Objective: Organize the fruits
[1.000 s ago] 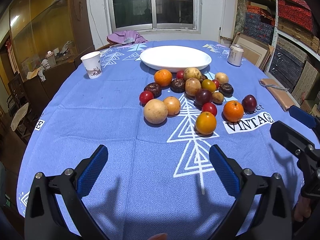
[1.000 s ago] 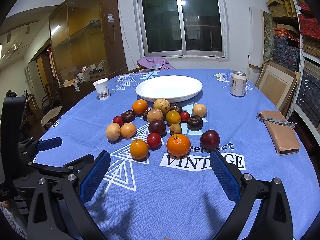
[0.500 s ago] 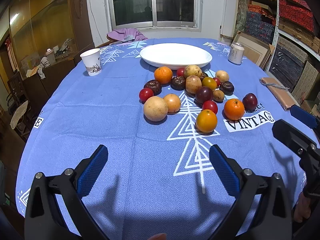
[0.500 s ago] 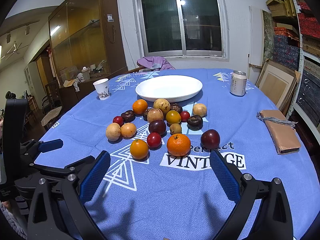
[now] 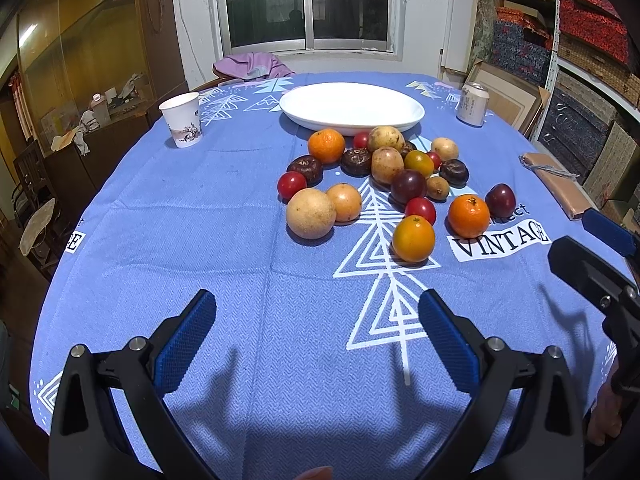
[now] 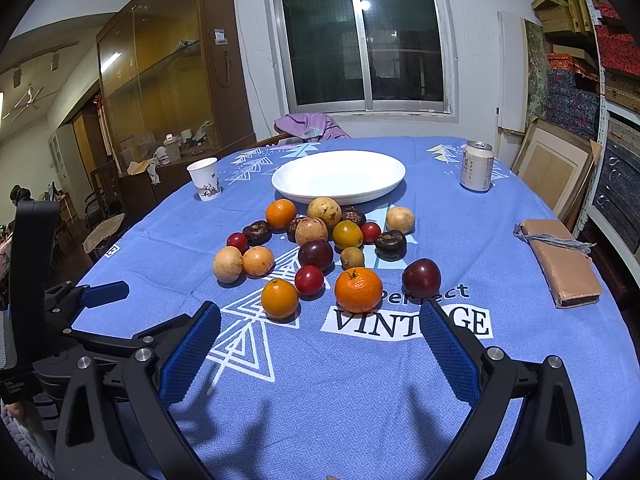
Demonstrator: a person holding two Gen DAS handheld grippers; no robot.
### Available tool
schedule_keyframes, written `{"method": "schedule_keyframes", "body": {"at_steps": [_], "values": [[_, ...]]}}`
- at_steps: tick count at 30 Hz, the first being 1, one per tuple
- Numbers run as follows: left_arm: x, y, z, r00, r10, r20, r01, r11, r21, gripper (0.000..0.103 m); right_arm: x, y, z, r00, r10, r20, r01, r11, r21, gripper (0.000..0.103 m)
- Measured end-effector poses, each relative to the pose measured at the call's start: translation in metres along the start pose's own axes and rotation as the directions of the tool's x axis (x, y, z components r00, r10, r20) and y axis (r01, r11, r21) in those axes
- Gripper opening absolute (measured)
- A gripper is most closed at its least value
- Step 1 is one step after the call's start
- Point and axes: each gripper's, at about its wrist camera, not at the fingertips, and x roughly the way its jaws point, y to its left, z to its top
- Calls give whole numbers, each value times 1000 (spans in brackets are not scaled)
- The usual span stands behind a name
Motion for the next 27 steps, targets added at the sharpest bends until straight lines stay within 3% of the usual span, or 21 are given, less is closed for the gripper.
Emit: {"method": "schedule_keyframes", "body": {"at_steps": [27], "values": [[3, -1, -1, 1000, -5, -10, 5, 1000, 1, 99, 2, 1, -1, 1000, 0, -3, 0, 1000, 1, 100]]}}
